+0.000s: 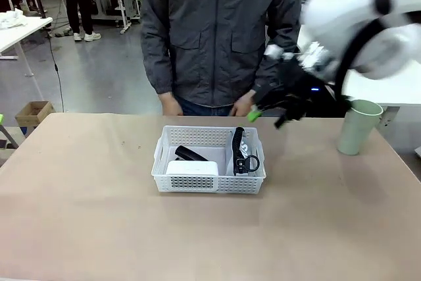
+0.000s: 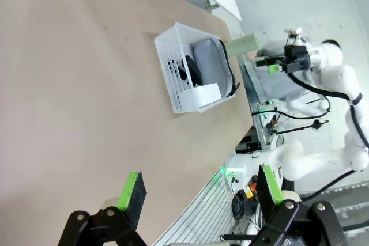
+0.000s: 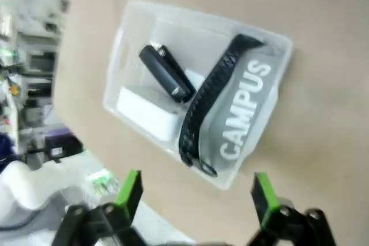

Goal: Efficiently arrange items inside the basket to fit them all.
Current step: Pick up the Stapler and place it inside the Organizing basket.

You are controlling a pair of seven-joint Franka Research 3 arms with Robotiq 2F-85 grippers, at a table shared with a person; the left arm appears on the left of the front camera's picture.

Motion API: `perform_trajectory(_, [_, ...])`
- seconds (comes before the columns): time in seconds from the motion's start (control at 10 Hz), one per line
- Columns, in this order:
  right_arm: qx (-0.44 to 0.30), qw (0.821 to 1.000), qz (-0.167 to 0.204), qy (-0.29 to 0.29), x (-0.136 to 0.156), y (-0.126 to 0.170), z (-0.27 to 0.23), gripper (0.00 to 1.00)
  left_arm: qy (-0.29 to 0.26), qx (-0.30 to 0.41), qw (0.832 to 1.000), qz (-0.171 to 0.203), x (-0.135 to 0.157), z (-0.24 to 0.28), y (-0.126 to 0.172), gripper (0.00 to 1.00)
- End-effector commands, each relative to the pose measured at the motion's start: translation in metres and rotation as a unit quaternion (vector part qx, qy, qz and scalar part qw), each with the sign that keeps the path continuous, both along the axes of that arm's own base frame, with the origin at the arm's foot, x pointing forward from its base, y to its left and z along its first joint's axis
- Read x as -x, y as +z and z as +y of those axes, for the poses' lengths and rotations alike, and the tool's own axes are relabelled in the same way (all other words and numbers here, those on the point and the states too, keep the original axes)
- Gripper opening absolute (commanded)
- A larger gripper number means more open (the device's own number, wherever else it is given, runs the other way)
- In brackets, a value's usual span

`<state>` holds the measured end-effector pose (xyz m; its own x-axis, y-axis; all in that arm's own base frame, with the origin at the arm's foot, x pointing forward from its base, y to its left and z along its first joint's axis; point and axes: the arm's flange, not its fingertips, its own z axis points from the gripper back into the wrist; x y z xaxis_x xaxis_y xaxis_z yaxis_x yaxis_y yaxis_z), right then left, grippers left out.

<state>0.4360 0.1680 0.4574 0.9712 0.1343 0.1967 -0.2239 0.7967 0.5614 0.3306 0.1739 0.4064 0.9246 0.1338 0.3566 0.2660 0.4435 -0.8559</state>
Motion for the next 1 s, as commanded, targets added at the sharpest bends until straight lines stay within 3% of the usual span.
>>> perform_trajectory(0.0, [-0.118,0.988,0.008,-0.102,0.046,-0.004,-0.084,1.00,-0.002,0.004,1.000,0.005,0.003,-0.001,0.003,1.00])
perform_trajectory(0.2, [-0.227,0.950,0.052,-0.210,0.080,-0.027,-0.181,1.00,-0.002,0.004,1.000,0.005,0.003,-0.001,0.003,1.00])
perform_trajectory(0.4, [-0.354,0.911,0.032,-0.208,0.122,-0.064,-0.258,1.00,-0.002,0.004,1.000,0.005,0.003,-0.001,0.003,1.00])
perform_trajectory(0.5, [-0.371,0.900,0.019,-0.226,0.141,-0.087,-0.282,1.00,-0.002,0.004,1.000,0.005,0.003,-0.001,0.003,1.00])
perform_trajectory(0.6, [-0.351,0.909,-0.024,-0.223,0.158,-0.116,-0.294,1.00,-0.002,0.004,1.000,0.005,0.003,-0.001,0.003,1.00])
perform_trajectory(0.7, [-0.330,0.922,-0.044,-0.198,0.163,-0.138,-0.293,1.00,-0.002,0.004,1.000,0.005,0.003,-0.001,0.003,1.00])
perform_trajectory(0.8, [-0.279,0.943,-0.037,-0.177,0.153,-0.152,-0.278,1.00,-0.002,0.004,1.000,0.005,0.003,-0.001,0.003,1.00])
perform_trajectory(0.9, [-0.353,0.905,-0.014,-0.237,0.128,-0.090,-0.341,1.00,-0.002,0.004,1.000,0.005,0.003,-0.001,0.003,1.00])
